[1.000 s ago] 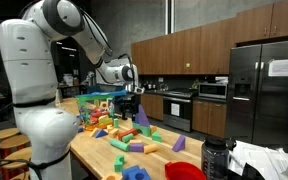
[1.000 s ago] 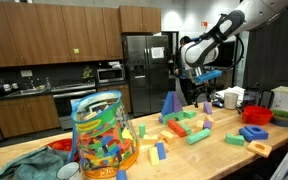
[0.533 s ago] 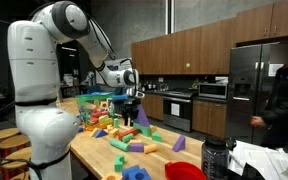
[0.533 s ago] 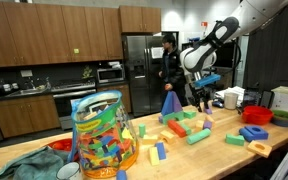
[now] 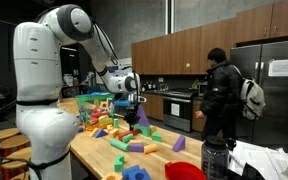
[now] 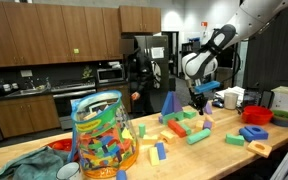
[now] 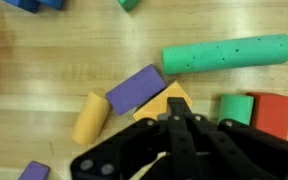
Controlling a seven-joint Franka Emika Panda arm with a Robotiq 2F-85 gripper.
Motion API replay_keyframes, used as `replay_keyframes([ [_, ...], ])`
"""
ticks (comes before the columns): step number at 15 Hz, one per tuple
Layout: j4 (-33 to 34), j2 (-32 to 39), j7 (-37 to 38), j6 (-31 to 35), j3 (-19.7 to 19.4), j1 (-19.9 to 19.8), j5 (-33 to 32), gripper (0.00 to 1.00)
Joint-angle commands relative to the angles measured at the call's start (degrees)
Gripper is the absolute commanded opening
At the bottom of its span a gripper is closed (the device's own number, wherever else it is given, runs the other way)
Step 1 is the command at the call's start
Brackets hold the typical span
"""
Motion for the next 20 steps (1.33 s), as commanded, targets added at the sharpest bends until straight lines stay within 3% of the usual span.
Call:
replay_keyframes([
  [1,-2.6,1.4,-0.1,5.8,-0.9,0.7,0.5,0.0],
  [9,-6.6,2.6,-0.6,9.9,-0.3,2.1,1.1,0.0],
  [20,-10.4,1.5,0.3,10.4,3.4,8.3,-1.3,0.0],
])
